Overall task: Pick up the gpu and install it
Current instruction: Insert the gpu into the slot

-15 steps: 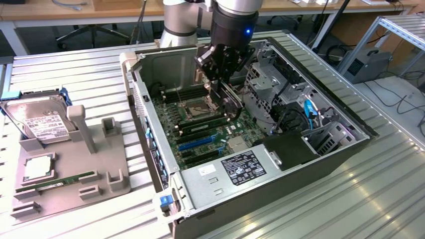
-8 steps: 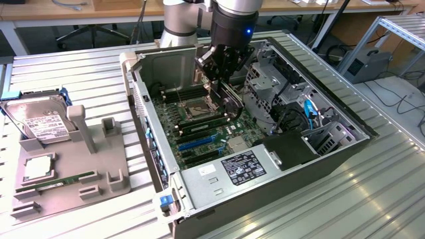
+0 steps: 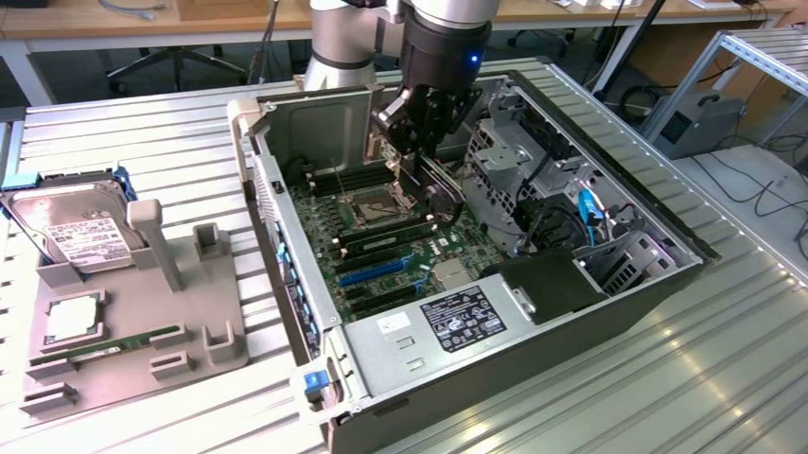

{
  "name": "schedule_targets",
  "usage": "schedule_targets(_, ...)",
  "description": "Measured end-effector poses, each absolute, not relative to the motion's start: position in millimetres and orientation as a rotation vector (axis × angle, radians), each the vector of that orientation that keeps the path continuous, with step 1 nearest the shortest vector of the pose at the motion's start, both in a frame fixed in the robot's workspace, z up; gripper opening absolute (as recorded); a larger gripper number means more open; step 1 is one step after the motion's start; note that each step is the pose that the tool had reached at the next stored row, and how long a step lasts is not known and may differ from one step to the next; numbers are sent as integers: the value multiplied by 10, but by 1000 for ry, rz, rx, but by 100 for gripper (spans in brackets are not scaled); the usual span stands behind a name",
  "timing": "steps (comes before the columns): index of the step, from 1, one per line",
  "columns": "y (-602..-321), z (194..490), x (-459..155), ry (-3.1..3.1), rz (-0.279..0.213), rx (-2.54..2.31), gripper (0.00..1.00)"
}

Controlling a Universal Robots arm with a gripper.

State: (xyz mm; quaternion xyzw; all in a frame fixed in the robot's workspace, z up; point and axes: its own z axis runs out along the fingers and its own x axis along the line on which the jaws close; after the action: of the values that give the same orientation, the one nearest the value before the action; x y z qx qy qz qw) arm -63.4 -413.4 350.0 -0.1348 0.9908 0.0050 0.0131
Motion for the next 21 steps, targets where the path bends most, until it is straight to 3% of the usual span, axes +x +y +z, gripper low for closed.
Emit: schedule_targets(21, -4134, 3501, -634, 3070, 17, -534, 27)
